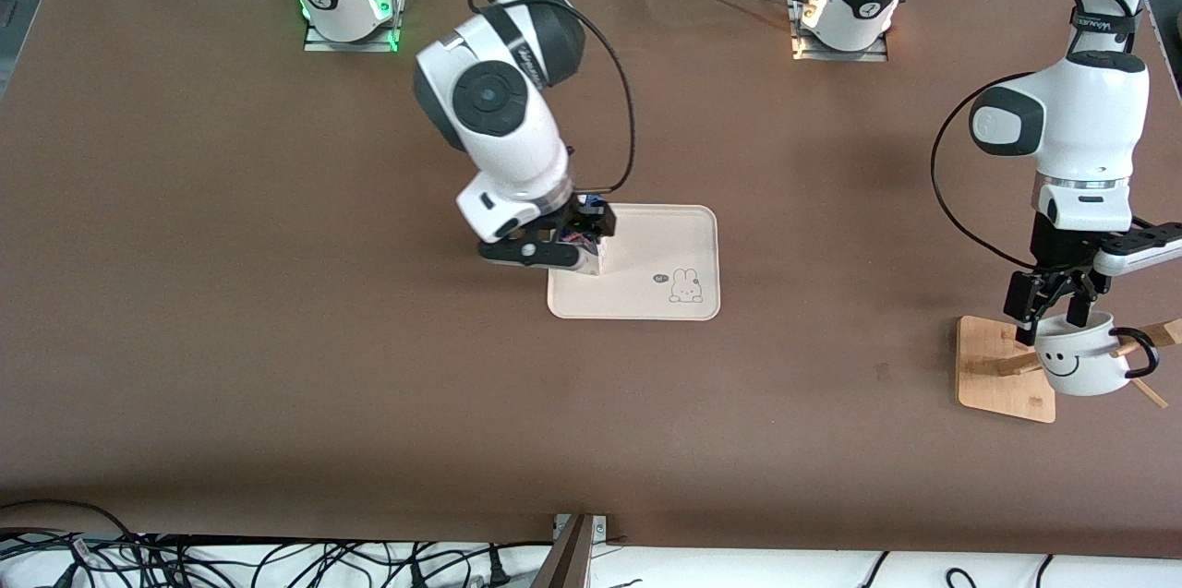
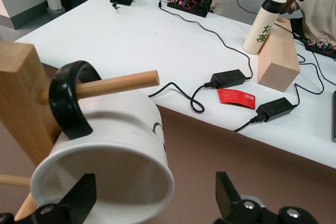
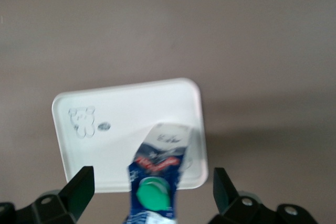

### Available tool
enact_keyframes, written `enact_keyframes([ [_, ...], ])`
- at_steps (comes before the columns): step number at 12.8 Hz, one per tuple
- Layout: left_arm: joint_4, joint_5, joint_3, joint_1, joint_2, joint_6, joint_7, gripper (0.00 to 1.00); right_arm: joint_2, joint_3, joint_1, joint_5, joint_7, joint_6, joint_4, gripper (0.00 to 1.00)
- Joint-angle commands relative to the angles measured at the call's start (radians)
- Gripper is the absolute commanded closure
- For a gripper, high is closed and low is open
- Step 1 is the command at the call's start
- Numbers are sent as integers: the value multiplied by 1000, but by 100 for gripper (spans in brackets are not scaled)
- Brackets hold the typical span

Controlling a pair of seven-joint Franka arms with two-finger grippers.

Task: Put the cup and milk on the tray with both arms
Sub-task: 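Release the carton on the tray and withdraw the right gripper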

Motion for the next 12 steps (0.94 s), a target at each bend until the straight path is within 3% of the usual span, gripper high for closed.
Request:
enact_keyframes([
  [1,49,-11,-2,2,36,9,20,0,-114,-105,-26,15,-104,-154,-18,0],
  [3,72,-12,-2,0,59,10,20,0,-197,-176,-46,20,-216,-243,-50,0],
  [5,87,-15,-2,2,73,9,20,0,-298,-175,-118,18,-344,-299,-133,0],
  [6,87,-17,-2,2,76,9,20,0,-363,-159,-178,15,-399,-314,-192,0],
  [10,144,-23,-2,20,114,9,20,0,-576,18,-451,-86,-595,-337,-384,0],
  [12,146,-23,-2,30,120,10,20,0,-653,40,-500,-121,-666,-314,-476,0],
])
